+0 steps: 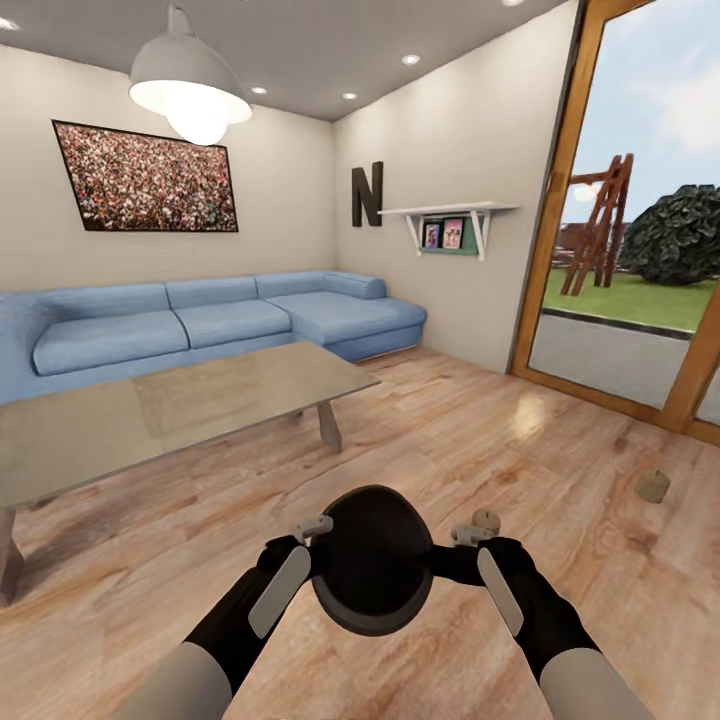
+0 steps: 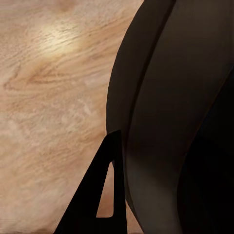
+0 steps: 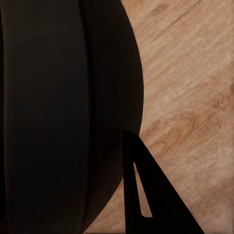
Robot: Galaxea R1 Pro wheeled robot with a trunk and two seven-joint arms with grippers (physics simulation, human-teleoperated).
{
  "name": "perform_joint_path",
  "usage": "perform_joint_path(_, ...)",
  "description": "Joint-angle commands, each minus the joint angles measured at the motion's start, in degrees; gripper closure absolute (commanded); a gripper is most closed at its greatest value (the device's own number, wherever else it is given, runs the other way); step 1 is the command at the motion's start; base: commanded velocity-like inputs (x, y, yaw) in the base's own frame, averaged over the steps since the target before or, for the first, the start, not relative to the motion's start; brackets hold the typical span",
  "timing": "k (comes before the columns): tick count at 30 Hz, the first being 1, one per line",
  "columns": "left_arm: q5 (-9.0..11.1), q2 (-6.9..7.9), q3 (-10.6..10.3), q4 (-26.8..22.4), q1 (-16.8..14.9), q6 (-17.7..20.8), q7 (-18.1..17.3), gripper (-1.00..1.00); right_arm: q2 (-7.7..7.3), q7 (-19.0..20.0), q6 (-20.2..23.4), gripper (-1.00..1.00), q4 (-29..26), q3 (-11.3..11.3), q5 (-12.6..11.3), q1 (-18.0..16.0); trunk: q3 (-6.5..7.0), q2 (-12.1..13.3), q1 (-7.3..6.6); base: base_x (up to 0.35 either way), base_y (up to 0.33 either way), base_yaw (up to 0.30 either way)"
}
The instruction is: Place each of the two pumpkins and all three candles from the living room inside a cabinet in the living room (use any cabinet), then make sure every cabinet is closed, and position the cauldron so it is next to a table in the living room.
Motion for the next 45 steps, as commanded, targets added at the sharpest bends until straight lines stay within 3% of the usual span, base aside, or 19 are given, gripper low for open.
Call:
perform_joint_path(1, 1.4, 0.07, -0.5, -2.0, -0.1, -0.5, 0.5, 1.0, -0.05, 0.4, 0.6, 1.0, 0.0, 0.6, -1.7, 0.0, -0.02, 0.0, -0.02, -0.031, -0.066, 0.265)
perform_joint_path(45, 1.5, 0.07, -0.5, -2.1, -0.1, -0.5, 0.5, 1.0, -0.05, 0.4, 0.6, 1.0, 0.0, 0.6, -1.6, 0.0, 1.28, 0.0, -0.02, -0.001, -0.003, 0.265)
